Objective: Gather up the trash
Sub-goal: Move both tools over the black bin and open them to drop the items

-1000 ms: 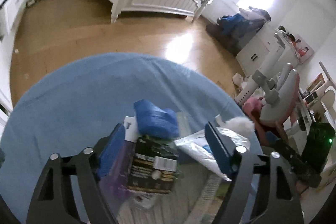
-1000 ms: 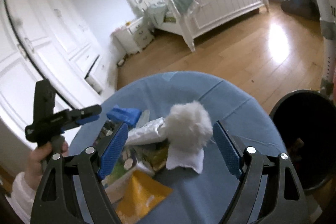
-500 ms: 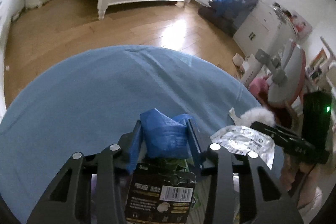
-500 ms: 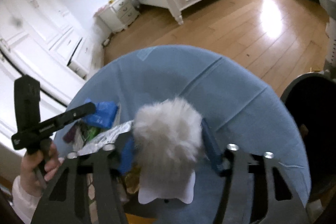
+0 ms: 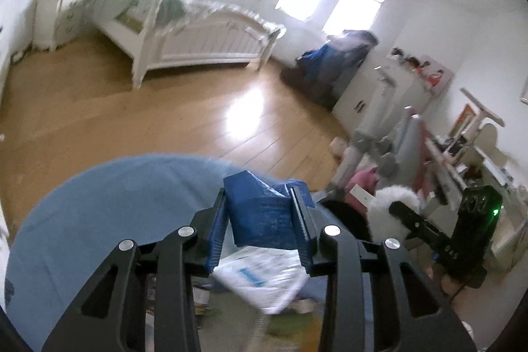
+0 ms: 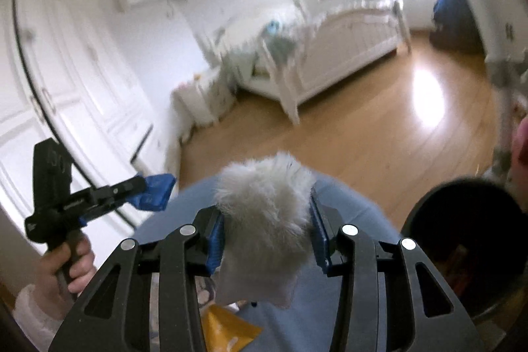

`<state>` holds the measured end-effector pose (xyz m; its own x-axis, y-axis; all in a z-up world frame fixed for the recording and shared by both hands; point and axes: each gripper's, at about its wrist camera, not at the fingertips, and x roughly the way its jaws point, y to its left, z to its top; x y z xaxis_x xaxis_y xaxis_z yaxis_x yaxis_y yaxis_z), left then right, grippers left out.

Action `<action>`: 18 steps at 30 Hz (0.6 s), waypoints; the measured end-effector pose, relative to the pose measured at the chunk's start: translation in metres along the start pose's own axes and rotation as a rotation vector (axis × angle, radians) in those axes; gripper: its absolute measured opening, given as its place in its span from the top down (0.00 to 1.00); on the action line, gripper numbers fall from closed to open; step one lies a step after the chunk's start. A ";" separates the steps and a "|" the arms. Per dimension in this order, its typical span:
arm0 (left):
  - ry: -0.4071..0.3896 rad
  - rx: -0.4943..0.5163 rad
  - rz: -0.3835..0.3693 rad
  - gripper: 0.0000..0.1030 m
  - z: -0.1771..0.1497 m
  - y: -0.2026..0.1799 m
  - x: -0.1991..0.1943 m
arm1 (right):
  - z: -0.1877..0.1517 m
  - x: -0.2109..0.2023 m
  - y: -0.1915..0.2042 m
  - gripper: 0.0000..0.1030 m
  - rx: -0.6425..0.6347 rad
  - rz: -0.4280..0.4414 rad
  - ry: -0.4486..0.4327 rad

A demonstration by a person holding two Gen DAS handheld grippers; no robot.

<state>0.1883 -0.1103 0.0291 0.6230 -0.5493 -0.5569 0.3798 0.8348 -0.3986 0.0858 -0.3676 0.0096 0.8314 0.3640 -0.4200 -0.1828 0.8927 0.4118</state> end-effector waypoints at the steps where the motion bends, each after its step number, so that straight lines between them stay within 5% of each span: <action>1: -0.014 0.015 -0.017 0.65 0.003 -0.015 -0.003 | 0.004 -0.011 -0.004 0.58 -0.006 -0.012 -0.028; 9: -0.003 0.121 -0.146 0.65 0.003 -0.121 0.031 | 0.019 -0.086 -0.066 0.58 0.028 -0.135 -0.176; 18: 0.144 0.202 -0.246 0.65 -0.026 -0.209 0.133 | 0.007 -0.108 -0.172 0.58 0.146 -0.251 -0.168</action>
<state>0.1735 -0.3586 0.0194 0.3987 -0.7225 -0.5648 0.6430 0.6594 -0.3896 0.0316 -0.5620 -0.0099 0.9180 0.0777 -0.3889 0.1058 0.8971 0.4290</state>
